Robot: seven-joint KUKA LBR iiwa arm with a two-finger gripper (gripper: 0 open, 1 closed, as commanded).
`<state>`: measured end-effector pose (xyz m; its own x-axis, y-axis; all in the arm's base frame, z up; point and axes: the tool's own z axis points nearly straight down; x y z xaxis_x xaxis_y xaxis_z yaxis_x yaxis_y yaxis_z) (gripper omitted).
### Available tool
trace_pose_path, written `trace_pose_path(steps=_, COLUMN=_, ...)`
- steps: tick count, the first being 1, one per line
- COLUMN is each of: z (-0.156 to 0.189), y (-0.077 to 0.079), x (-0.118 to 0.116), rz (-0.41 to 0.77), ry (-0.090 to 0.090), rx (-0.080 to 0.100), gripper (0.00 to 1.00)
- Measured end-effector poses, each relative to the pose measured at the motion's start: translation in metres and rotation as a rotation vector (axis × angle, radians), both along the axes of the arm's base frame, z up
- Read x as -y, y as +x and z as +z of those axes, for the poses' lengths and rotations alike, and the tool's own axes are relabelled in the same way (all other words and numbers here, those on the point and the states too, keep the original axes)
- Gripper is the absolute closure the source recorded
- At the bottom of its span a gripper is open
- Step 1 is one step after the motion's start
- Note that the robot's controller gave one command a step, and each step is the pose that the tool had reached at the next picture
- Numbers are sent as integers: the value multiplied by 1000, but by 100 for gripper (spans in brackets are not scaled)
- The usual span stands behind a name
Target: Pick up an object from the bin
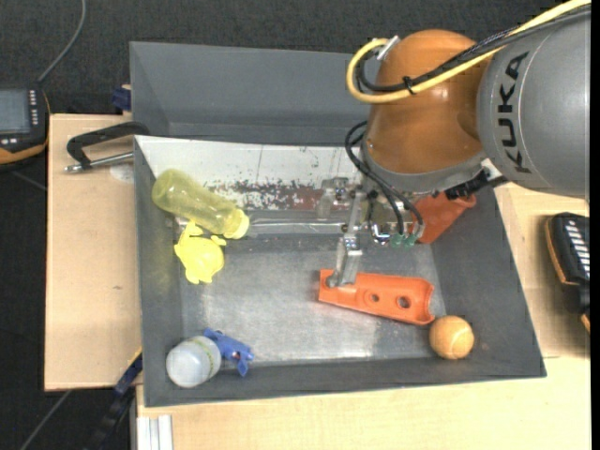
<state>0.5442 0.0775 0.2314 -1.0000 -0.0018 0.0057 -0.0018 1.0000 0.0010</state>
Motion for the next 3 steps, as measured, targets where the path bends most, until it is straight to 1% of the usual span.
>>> trace_pose_path(steps=1, z=5, y=2, x=0, rz=-1, ry=1, rx=9, gripper=0)
trace_pose_path(steps=2, z=-11, y=-4, x=11, rz=60, ry=3, rx=15, gripper=0)
trace_pose_path(steps=3, z=-78, y=-10, x=26, rz=333, ry=0, rx=14, gripper=0)
